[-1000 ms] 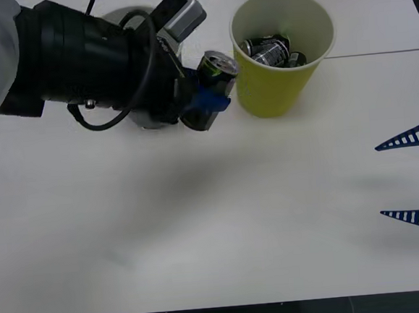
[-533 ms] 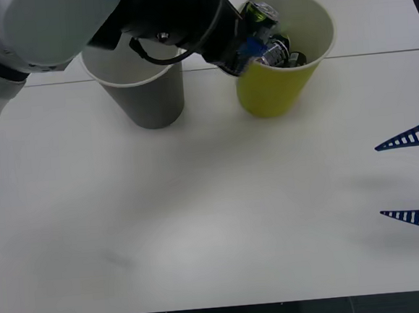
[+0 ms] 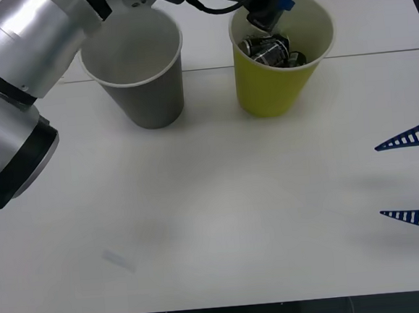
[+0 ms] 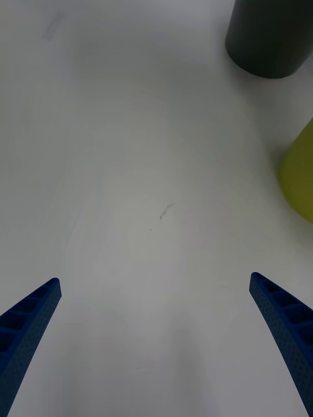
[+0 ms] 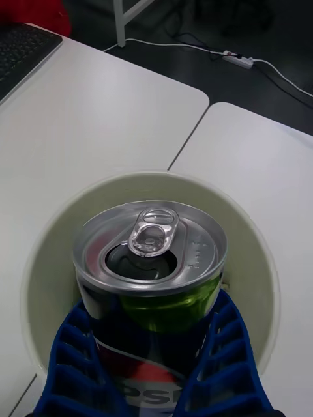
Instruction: Put the can into the green bin and the plastic bottle into the gray bin
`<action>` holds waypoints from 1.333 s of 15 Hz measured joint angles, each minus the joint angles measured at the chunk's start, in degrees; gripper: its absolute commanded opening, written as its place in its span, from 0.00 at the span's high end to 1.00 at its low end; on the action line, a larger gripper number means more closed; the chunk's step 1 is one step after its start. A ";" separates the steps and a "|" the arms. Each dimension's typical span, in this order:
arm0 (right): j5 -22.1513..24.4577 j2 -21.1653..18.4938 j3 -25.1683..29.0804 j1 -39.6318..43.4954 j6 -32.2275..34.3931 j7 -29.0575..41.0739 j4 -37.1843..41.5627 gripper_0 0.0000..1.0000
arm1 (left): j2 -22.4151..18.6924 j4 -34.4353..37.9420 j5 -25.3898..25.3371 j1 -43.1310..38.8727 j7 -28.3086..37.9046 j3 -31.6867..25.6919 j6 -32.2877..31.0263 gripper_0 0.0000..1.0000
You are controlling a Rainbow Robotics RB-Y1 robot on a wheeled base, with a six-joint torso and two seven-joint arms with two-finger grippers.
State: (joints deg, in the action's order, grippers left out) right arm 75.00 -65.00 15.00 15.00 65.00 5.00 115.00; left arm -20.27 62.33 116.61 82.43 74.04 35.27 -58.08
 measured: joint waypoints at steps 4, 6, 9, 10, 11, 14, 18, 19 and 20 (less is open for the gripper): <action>0.00 0.00 0.00 0.00 0.00 0.00 0.00 0.00 | 2.71 -6.46 0.43 3.33 -0.58 3.25 3.26 0.85; 0.00 0.00 0.00 0.00 0.00 0.00 0.00 0.00 | 2.78 -6.55 0.66 3.35 -0.59 3.65 3.74 0.00; 0.00 0.00 0.00 0.00 0.00 0.00 0.00 0.00 | 2.77 -6.54 1.12 3.36 -1.99 3.66 3.71 0.00; 0.00 0.00 0.00 0.00 0.00 0.00 0.00 0.00 | 2.72 -6.54 1.27 3.36 -2.42 3.66 3.71 0.00; 0.00 0.00 0.00 0.00 0.00 0.00 0.00 0.00 | 2.71 -6.54 1.39 3.36 -2.48 3.66 3.68 0.00; 0.00 0.00 0.00 0.00 0.00 0.00 0.00 0.00 | 2.03 -5.57 1.44 3.22 -2.60 3.72 2.27 0.00; 0.00 0.00 0.00 0.00 0.00 0.00 0.00 0.00 | -2.35 1.53 -0.02 1.38 -4.70 2.99 -1.76 0.00; 0.00 0.00 0.00 0.00 0.00 0.00 0.00 0.00 | -3.70 4.28 -0.67 -0.56 -5.81 1.96 -1.84 0.00; 0.00 0.00 0.00 0.00 0.00 0.00 0.00 0.00 | -5.28 7.37 -2.13 -2.67 -6.79 0.87 -1.88 0.00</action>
State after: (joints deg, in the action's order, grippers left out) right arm 75.00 -65.00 15.00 15.00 65.00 5.00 115.00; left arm -25.56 69.70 114.48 79.76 67.26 36.14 -59.96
